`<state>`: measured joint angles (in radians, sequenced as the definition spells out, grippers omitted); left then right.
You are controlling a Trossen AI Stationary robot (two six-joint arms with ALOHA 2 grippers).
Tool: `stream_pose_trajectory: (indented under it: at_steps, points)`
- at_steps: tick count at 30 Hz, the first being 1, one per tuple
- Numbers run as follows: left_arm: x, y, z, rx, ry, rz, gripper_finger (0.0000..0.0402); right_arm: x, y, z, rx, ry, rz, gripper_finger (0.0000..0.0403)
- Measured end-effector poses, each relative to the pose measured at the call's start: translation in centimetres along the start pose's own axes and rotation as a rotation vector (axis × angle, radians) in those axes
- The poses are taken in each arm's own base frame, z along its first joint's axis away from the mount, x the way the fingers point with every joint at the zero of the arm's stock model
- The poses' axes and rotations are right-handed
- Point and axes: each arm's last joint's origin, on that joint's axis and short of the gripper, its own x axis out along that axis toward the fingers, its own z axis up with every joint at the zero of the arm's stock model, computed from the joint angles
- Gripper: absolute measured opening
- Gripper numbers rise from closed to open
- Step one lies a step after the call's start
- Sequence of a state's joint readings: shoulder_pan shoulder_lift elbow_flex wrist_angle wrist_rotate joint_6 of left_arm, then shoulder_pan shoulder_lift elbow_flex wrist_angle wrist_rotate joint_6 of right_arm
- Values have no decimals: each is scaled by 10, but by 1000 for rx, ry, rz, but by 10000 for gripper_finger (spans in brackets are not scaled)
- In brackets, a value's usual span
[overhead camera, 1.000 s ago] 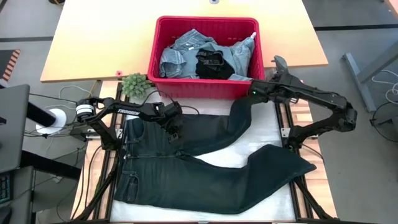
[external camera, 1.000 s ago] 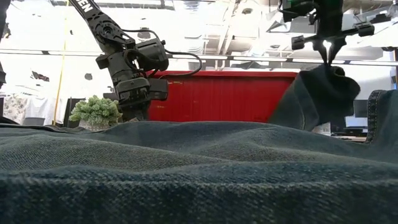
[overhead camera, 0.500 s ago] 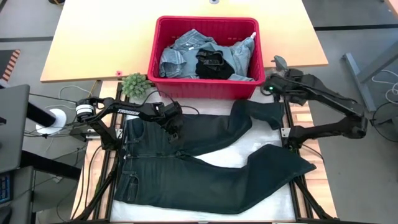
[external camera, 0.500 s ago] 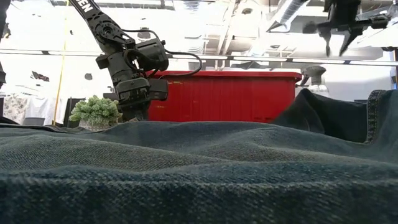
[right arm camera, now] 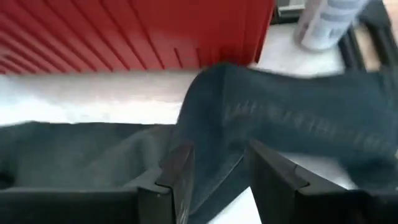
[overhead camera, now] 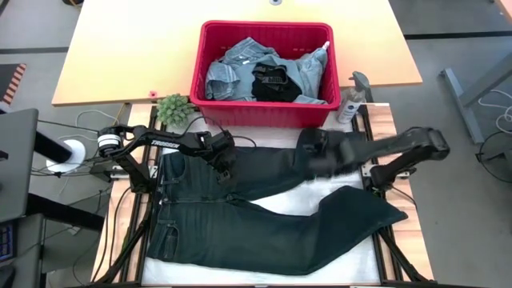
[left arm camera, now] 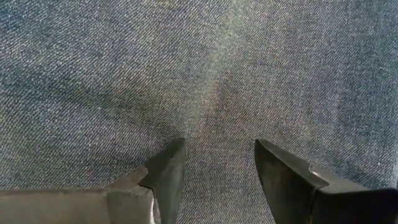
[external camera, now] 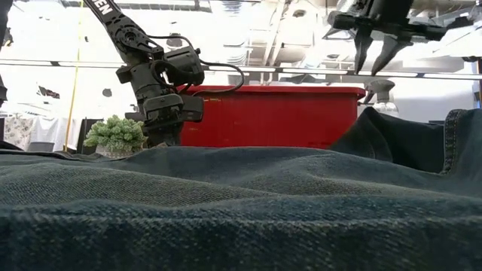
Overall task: Fold Laundry from Bin
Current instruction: Fold the black pants
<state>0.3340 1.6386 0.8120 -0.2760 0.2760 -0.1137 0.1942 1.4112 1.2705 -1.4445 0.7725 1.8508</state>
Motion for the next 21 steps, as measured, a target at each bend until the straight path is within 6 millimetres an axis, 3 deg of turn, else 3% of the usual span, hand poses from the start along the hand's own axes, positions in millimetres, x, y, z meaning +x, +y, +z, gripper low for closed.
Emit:
stream_pose_trajectory:
  at_steps: [3,7,12,15,21]
  points:
    - [0,0,0,0,0,-1,183,-7,-2,-22,93,-68,-12,184]
    - [0,0,0,6,-3,-4,183,-6,2,-35,102,-2,-42,205]
    - [0,0,2,12,-18,-14,183,4,5,-28,96,-7,-83,223]
    - [0,-1,1,16,-11,-35,183,9,-2,-13,-183,94,-181,224]
    - [0,-1,1,33,-10,-27,183,9,-5,14,-842,219,-11,223]
